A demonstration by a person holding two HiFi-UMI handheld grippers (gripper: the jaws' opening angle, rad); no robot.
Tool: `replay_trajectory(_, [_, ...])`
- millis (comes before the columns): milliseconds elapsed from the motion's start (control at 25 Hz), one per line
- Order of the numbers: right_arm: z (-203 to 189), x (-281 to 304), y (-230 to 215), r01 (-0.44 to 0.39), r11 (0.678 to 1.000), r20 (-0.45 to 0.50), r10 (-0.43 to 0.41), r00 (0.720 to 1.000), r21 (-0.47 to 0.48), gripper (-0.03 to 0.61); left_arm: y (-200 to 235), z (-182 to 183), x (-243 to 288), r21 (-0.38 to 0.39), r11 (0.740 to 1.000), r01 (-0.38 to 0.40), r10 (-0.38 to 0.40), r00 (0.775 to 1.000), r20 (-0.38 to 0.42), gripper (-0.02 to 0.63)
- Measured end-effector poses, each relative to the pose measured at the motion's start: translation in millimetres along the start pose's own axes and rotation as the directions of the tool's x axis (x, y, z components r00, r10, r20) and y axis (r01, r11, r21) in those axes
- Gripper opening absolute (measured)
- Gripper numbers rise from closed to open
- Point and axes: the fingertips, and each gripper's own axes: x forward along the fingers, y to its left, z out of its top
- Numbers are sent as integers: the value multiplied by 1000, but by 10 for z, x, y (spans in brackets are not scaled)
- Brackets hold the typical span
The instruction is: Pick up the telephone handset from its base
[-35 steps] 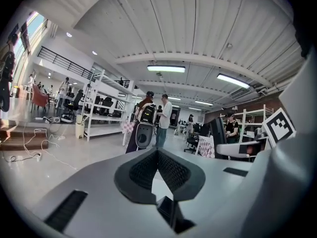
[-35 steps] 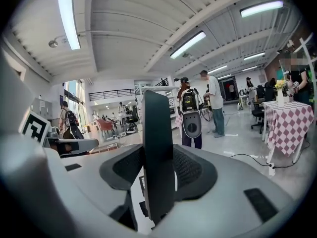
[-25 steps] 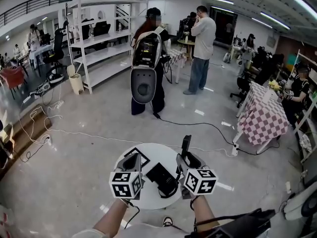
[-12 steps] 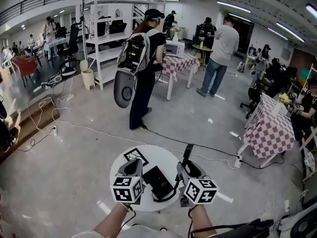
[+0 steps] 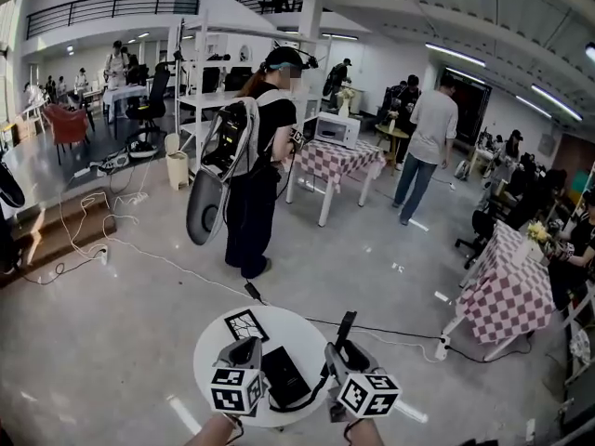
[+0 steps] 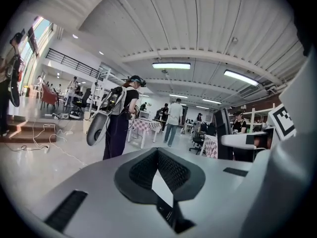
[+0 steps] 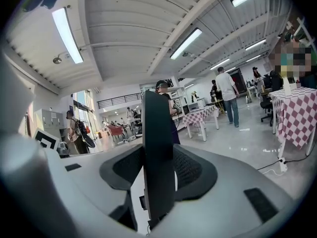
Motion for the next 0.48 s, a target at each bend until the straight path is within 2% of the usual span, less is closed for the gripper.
replay_trajectory(480, [60, 54, 259, -30, 1000, 33, 30, 999, 3, 204, 222, 258, -108, 13, 1000, -20, 19, 999, 51, 17])
